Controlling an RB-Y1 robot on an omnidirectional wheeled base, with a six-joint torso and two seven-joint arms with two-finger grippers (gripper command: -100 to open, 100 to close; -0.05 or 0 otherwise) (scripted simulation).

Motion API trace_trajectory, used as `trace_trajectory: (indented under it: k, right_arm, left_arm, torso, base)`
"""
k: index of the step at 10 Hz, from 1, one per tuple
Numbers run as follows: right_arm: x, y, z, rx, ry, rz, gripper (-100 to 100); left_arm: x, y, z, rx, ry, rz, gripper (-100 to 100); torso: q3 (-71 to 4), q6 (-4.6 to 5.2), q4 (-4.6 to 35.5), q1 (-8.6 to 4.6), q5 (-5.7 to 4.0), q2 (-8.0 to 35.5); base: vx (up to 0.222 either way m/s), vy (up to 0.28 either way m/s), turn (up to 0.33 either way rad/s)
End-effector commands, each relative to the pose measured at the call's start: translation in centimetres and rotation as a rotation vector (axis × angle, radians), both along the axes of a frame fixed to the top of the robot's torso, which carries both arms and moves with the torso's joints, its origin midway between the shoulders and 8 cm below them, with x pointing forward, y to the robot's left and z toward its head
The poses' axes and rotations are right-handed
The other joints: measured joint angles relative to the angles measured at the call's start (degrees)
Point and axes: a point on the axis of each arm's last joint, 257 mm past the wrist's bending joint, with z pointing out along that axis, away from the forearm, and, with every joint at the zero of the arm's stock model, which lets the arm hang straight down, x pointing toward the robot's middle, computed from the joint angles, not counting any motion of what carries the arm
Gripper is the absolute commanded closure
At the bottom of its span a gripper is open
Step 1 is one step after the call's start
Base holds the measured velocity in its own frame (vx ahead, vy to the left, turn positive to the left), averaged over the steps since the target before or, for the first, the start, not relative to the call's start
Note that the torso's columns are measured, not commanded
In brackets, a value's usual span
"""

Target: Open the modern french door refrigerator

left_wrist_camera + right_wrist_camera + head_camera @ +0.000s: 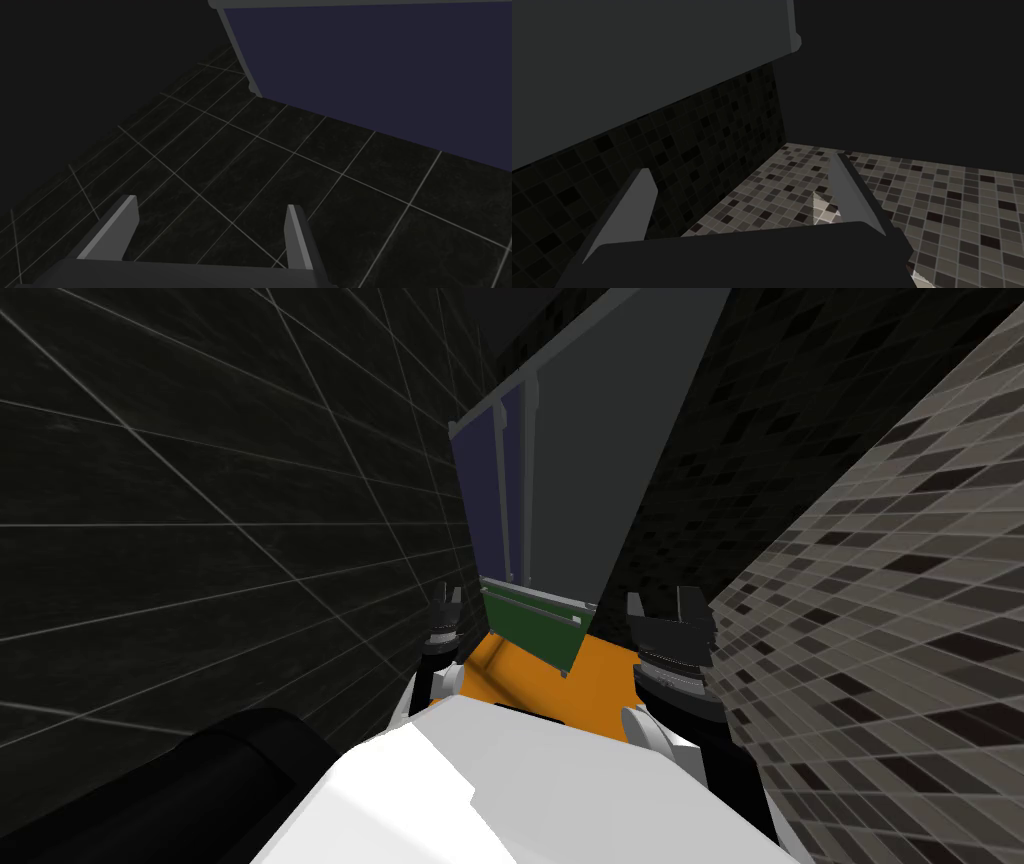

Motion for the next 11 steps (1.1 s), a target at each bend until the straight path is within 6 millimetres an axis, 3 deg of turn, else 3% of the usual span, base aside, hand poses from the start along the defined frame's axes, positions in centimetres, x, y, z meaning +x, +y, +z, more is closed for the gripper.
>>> trace_trajectory:
  k: [1, 9, 10, 11]
  right_arm:
    - [0.0, 0.0, 0.0, 0.0, 0.0, 0.0, 0]
    - [-0.01, 0.0, 0.01, 0.0, 0.0, 0.0, 0]
    - [-0.01, 0.0, 0.01, 0.0, 0.0, 0.0, 0]
    - [0.0, 0.0, 0.0, 0.0, 0.0, 0.0, 0]
  left_arm:
    - [0.0, 0.0, 0.0, 0.0, 0.0, 0.0, 0]
    - [-0.01, 0.0, 0.02, 0.0, 0.0, 0.0, 0]
    - [0.21, -0.37, -0.27, 0.029, 0.009, -0.013, -100]
    - [0.4, -0.64, -0.56, 0.051, 0.017, -0.023, -100]
  torso:
    - [-4.67, 0.0, 2.35, 0.0, 0.0, 2.32]
    - [-70.73, 0.0, 35.37, 0.0, 0.0, 35.39]
    - [-79.19, 0.0, 39.6, 0.0, 0.0, 39.62]
    - [-83.16, 0.0, 41.48, 0.01, 0.0, 41.51]
  base:
    - [0.0, 0.0, 0.0]
    - [0.0, 0.0, 0.0]
    - [0.02, -0.001, -0.016]
    - [0.033, -0.001, -0.022]
